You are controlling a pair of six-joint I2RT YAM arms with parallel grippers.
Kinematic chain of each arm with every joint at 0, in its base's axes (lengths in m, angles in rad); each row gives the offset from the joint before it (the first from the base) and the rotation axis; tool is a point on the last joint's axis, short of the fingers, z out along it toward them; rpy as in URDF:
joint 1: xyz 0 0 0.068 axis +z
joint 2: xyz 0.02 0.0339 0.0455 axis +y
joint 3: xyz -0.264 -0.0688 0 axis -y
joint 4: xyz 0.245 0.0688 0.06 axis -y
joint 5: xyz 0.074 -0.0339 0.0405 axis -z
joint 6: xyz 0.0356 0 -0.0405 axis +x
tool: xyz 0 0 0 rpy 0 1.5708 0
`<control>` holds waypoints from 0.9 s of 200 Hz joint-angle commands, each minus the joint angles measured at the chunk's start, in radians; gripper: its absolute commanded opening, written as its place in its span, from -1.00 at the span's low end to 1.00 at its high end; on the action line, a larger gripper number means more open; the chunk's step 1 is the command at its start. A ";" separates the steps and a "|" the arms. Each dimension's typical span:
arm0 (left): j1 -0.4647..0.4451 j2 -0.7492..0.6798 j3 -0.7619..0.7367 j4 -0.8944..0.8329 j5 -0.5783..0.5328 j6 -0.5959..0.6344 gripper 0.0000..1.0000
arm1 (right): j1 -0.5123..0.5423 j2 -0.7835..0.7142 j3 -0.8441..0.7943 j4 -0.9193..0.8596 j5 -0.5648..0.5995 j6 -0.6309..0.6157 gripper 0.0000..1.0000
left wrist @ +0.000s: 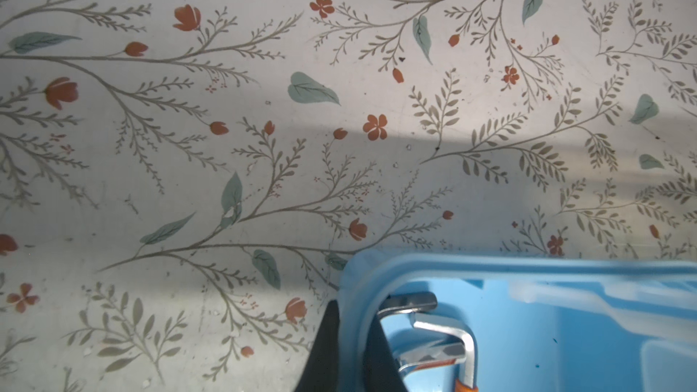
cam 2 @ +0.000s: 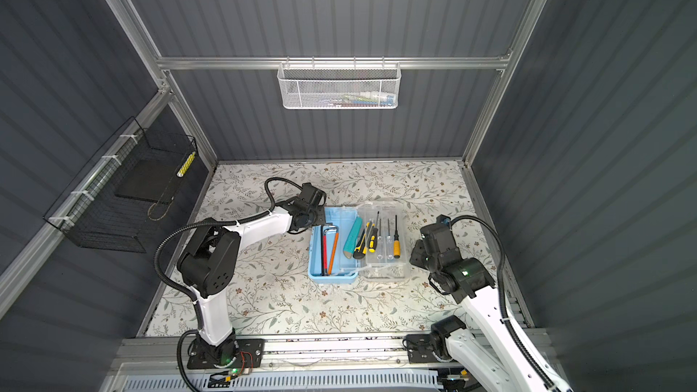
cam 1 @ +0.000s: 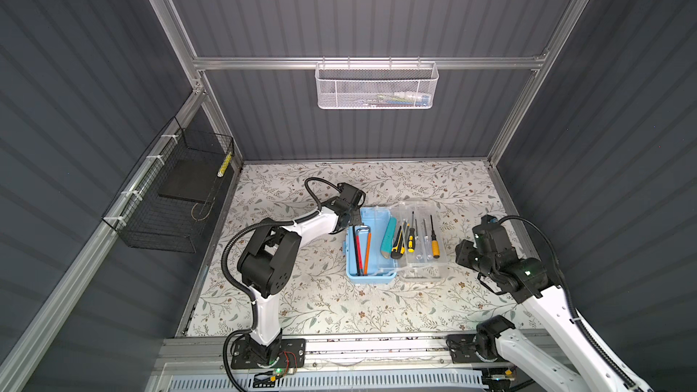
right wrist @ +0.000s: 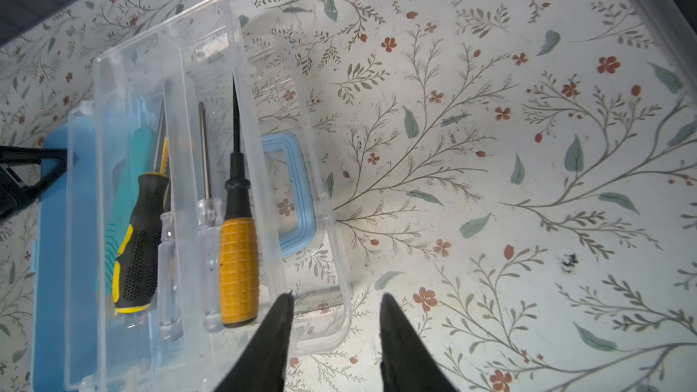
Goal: Pack the tool kit
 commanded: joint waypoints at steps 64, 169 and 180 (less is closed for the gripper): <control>0.065 -0.099 -0.116 -0.017 -0.085 -0.097 -1.00 | -0.139 0.030 -0.186 0.164 -0.332 0.068 -0.16; 0.081 -0.107 -0.166 0.061 -0.005 -0.096 -1.00 | -0.144 0.161 -0.329 0.448 -0.446 0.110 -0.19; 0.081 -0.106 -0.166 0.063 0.000 -0.095 -1.00 | -0.145 0.165 -0.339 0.465 -0.449 0.113 -0.19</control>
